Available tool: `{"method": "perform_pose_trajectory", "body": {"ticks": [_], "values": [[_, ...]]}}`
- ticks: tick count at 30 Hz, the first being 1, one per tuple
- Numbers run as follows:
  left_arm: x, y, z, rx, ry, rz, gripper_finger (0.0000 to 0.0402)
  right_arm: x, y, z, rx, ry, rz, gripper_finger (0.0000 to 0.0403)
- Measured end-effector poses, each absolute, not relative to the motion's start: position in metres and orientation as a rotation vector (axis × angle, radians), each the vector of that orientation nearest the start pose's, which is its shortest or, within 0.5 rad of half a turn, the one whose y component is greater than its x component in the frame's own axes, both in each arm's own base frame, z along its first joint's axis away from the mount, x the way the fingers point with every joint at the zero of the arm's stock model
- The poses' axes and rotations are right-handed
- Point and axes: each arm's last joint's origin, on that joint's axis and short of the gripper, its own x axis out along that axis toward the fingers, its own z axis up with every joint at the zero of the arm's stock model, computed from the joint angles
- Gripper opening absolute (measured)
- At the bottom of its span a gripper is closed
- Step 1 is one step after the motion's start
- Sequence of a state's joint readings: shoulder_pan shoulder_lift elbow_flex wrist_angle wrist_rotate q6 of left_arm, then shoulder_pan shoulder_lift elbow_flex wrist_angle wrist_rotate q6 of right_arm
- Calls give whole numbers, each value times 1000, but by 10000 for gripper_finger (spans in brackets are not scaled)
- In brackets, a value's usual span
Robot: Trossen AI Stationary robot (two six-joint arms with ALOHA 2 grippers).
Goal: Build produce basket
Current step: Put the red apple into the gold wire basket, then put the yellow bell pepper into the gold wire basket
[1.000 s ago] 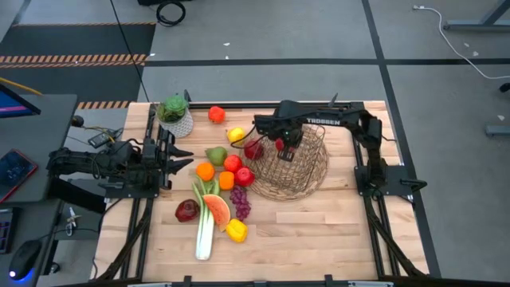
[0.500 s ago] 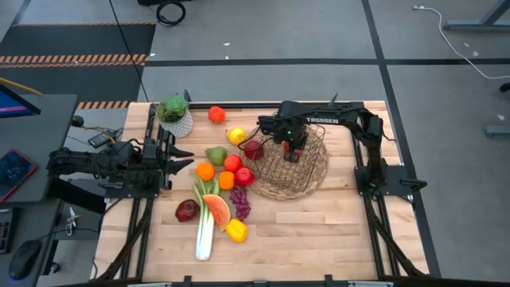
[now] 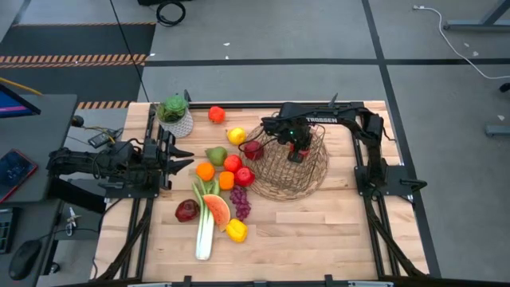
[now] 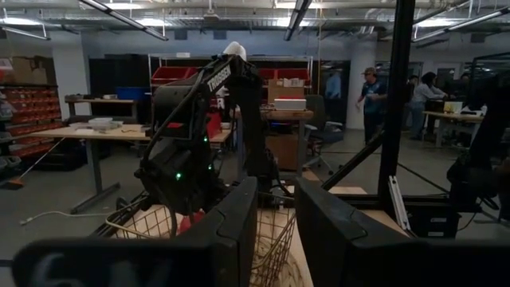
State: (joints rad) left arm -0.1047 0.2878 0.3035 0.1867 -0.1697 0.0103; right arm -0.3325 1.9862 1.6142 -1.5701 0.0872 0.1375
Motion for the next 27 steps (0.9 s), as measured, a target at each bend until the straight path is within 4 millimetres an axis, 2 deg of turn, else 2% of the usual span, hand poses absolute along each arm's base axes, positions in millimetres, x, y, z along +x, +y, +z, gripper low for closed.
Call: {"method": "perform_pose_trajectory", "body": {"ticks": [11, 15, 21, 24, 27], "values": [[105, -6, 261, -15, -195, 66, 94, 324, -116, 226, 328, 1900, -473, 115], [106, -6, 259, -12, -172, 67, 94, 328, -116, 252, 368, 1788, -505, 137], [106, -6, 258, -10, -157, 68, 94, 332, -105, 298, 499, 1574, -534, 140], [106, -6, 257, -10, -157, 67, 94, 333, -100, 309, 604, 1502, -592, 139], [106, -6, 258, -11, -162, 67, 94, 340, -90, 318, 653, 1423, -495, 139]]}}
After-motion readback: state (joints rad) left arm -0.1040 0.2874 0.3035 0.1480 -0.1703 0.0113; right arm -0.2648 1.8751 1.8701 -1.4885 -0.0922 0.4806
